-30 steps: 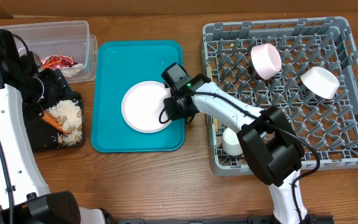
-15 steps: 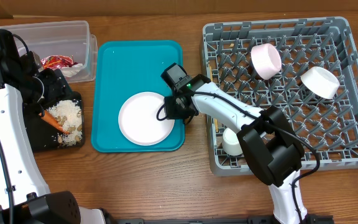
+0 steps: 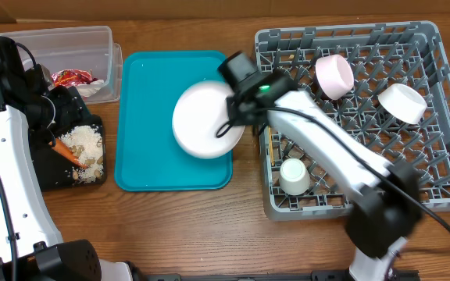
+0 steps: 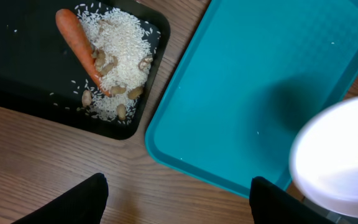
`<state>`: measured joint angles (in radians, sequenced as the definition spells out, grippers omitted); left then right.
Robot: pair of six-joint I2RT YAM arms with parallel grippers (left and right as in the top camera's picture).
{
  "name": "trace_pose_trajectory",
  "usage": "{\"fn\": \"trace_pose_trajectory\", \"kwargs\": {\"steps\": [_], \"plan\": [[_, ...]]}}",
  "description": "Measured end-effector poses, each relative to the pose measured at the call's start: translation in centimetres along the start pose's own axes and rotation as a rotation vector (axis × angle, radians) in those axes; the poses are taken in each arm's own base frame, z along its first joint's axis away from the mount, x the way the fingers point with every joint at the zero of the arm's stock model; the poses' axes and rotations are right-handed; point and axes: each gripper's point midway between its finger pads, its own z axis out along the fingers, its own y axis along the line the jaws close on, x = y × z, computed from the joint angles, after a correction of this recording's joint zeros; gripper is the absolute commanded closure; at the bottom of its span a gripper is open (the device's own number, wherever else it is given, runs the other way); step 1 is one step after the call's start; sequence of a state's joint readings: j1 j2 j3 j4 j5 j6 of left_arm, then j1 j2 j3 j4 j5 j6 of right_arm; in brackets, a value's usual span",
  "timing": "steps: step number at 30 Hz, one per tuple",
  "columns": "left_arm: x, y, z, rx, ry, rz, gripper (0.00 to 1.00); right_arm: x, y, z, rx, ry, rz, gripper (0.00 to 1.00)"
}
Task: Sort waste into correct bins and load items into the dishwasher
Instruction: 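Lift the white plate right into the rack's upper area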
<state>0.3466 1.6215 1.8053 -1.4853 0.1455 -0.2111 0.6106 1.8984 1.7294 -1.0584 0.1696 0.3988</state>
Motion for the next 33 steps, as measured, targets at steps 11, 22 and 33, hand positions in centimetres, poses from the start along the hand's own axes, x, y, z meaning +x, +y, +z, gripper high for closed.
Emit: {"fn": "trace_pose_trajectory", "kwargs": {"steps": [11,22,33], "plan": [[0.0,0.0,0.0,0.0,0.0,0.0,0.25,-5.3,-14.3,-11.6,0.501,-0.32,0.039,0.96],[-0.1,0.0,0.0,0.001,-0.004,0.0,0.25,-5.8,-21.9,-13.8,0.861,-0.402,0.187,0.96],[-0.1,0.0,0.0,0.001,-0.003,0.0,0.25,-2.7,-23.0,-6.0,1.015,-0.262,0.131,0.96]]}}
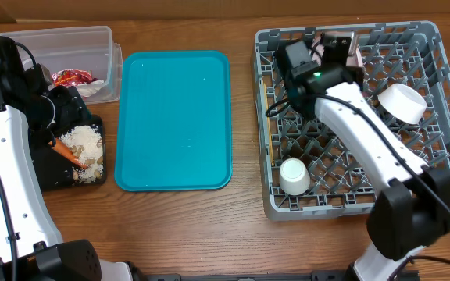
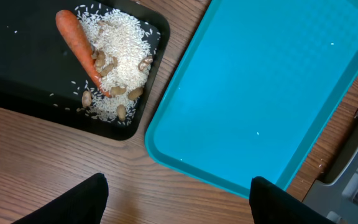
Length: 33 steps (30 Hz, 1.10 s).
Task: Sort waste into correct bins and load items into the dishwasher
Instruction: 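Lift the white plate right into the rack's upper area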
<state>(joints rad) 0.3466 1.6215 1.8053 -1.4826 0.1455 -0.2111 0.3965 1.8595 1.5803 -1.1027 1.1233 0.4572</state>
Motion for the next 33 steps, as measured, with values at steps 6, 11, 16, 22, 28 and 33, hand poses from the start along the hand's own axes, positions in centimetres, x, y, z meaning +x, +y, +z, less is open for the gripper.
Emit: {"fn": "trace_pose_trajectory", "kwargs": {"steps": [6,11,16,22,28,33], "plan": [[0.0,0.0,0.0,0.0,-0.001,0.0,0.25,0.6,1.3,-0.9,-0.028,-0.005,-0.018,0.96],[0.0,0.0,0.0,0.0,-0.001,0.0,0.25,0.4,2.9,-2.6,-0.077,-0.038,-0.019,0.96],[0.0,0.0,0.0,0.0,-0.001,0.0,0.25,0.2,4.6,-4.7,-0.132,-0.078,-0.011,0.42],[0.0,0.0,0.0,0.0,0.0,0.0,0.25,0.9,5.7,-6.6,-0.167,-0.095,-0.063,0.3],[0.0,0.0,0.0,0.0,-0.001,0.0,0.25,1.0,5.4,-6.7,-0.167,-0.088,-0.07,0.3],[0.0,0.0,0.0,0.0,-0.001,0.0,0.25,-0.1,3.1,-7.5,-0.222,-0.087,0.03,0.64]]}}
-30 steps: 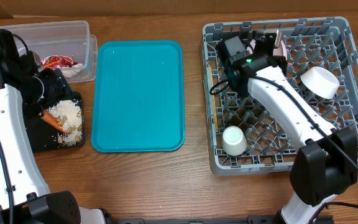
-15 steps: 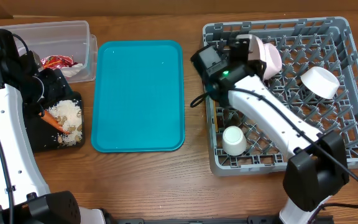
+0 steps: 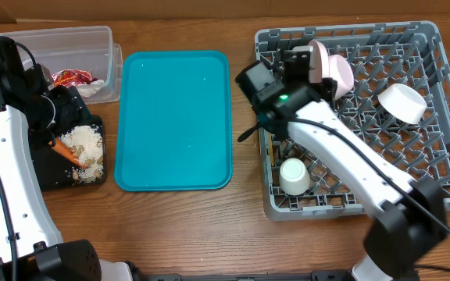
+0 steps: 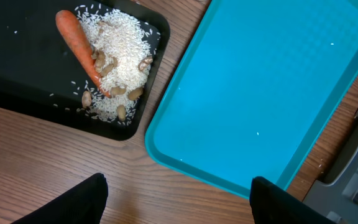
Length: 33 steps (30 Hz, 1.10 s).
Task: Sort waste into correct bins and load items into the dishwasher
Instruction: 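Lift the white plate right into the rack's upper area, then stand the plate upright in the rack slots and open the right gripper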
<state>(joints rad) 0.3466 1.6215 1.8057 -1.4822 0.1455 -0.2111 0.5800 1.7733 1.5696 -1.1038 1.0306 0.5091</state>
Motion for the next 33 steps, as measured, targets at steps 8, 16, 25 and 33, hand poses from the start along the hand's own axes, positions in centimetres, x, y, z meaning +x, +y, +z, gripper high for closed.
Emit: {"fn": "trace_pose_trajectory", "kwargs": {"steps": [8,16,25,33], "plan": [[0.0,0.0,0.0,0.0,0.0,0.0,0.25,-4.0,-8.2,0.6,-0.189,0.04,0.408,0.96],[0.0,0.0,0.0,0.0,0.0,0.0,0.25,-2.1,-8.0,7.4,-0.384,0.255,0.483,0.96],[0.0,0.0,0.0,0.0,0.0,0.0,0.23,0.7,0.1,9.1,-0.735,0.42,0.317,0.96],[0.0,0.0,0.0,0.0,0.001,0.0,0.21,0.6,4.0,5.3,-1.09,0.405,0.176,0.96]]}}
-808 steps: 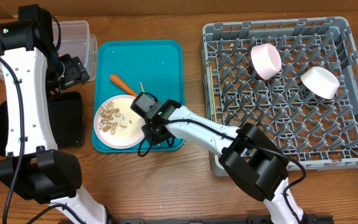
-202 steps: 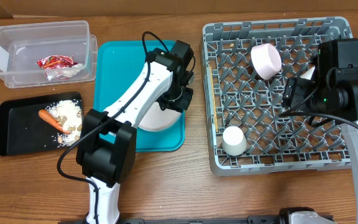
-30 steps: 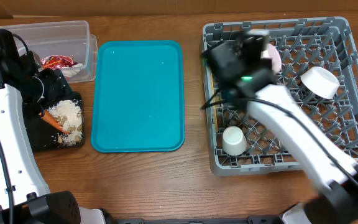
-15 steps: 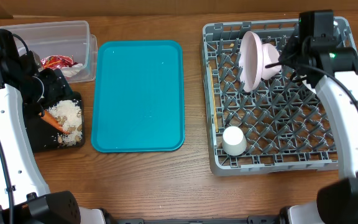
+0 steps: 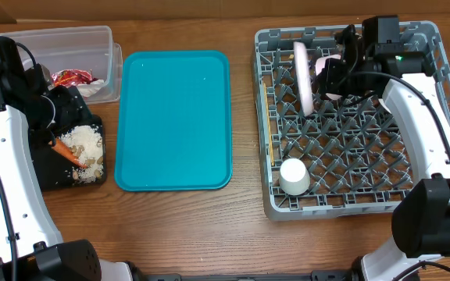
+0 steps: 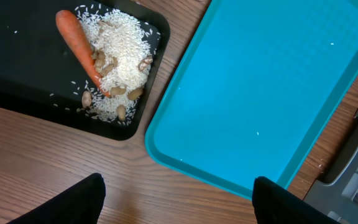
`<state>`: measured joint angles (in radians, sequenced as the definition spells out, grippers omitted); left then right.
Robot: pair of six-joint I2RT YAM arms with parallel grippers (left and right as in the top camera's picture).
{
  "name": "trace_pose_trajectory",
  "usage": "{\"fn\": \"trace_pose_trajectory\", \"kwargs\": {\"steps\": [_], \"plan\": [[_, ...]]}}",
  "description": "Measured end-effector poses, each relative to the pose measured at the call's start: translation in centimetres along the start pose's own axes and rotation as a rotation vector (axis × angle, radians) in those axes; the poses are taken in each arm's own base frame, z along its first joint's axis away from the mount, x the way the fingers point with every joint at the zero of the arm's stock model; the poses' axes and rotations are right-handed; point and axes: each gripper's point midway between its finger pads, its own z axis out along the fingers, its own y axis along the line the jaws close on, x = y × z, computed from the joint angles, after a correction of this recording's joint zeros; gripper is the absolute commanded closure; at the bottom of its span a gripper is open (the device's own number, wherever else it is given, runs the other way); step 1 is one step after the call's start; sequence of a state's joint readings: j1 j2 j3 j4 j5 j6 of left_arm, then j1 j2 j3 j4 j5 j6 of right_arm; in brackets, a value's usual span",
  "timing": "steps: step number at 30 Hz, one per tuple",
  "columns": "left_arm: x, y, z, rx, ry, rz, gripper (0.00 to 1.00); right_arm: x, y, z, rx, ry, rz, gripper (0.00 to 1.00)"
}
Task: Sort waste into correct bins and load items into the dishwasher
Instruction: 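Stand the plate upright in the rack slots and open the right gripper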
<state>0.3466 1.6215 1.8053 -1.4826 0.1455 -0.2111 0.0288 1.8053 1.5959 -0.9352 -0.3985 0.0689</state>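
Observation:
A white plate [image 5: 303,76] stands on edge between the tines at the back left of the grey dishwasher rack [image 5: 350,204]. My right gripper [image 5: 336,64] hovers just right of it, open and apart from the plate, partly covering a pink cup [image 5: 324,64]. A white cup [image 5: 293,176] sits upside down at the rack's front left. The teal tray [image 5: 174,117] [image 6: 272,93] lies bare. My left gripper [image 6: 179,202] hangs open over the wood beside the black tray [image 6: 17,81], with nothing between its fingers.
The black tray holds rice [image 6: 120,56], a carrot [image 6: 79,53] and peanuts. A clear plastic bin [image 5: 73,43] with wrappers stands at the back left. The rack's corner [image 6: 353,168] shows in the left wrist view. My right arm [image 5: 424,133] crosses the rack's right side.
The right gripper has let go of the plate and now sits to its right, with the arm over the rack's right side. The plate stands alone in the tines. My left arm has not moved.
At first my right gripper held the white plate flat over the teal tray's right edge. Then the tray was bare and the gripper was over the rack's back left. Then it held the plate on edge among the tines, where the plate now stands free.

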Motion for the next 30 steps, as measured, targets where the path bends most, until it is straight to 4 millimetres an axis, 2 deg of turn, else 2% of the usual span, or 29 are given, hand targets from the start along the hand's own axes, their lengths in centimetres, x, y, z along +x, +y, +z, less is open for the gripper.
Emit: {"fn": "trace_pose_trajectory", "kwargs": {"steps": [5,7,10,12,13,14,17,20,23,27,30], "plan": [[0.0,0.0,0.0,0.0,0.0,0.0,0.2,0.1,0.7,0.0,-0.042,0.004,-0.038,0.96],[0.0,0.0,0.0,0.0,0.0,0.0,0.19,0.1,0.6,0.0,-0.037,0.004,-0.043,0.84],[0.0,0.0,0.0,0.0,0.0,0.0,0.17,0.0,-0.3,-0.1,0.017,-0.002,-0.032,0.74],[0.0,0.0,0.0,0.0,0.0,0.0,0.13,0.0,-1.3,-0.4,0.077,-0.008,-0.014,0.57],[0.0,0.0,0.0,0.0,-0.001,0.0,0.11,-0.1,-1.7,-0.7,0.104,-0.015,-0.011,0.44],[-0.1,0.0,0.0,0.002,-0.006,0.001,0.09,-0.3,-2.0,-1.3,0.129,-0.028,-0.007,0.37],[-0.8,-0.6,0.0,0.011,-0.037,0.022,0.03,-1.2,-1.8,-3.4,0.165,-0.094,-0.011,0.33],[-1.6,-2.5,0.1,0.036,-0.079,0.098,0.0,-2.2,-0.9,-6.1,0.176,-0.179,-0.035,0.29],[-1.3,-5.7,0.4,0.065,-0.099,0.232,0.0,-2.1,-0.3,-7.9,0.18,-0.209,-0.043,0.24],[1.0,-8.8,0.7,0.067,-0.062,0.4,0.0,-0.2,-0.6,-7.9,0.195,-0.138,-0.018,0.14],[3.4,-8.5,0.9,0.028,0.021,0.449,0.0,1.3,-1.1,-7.8,0.211,-0.08,0.008,0.14]]}}
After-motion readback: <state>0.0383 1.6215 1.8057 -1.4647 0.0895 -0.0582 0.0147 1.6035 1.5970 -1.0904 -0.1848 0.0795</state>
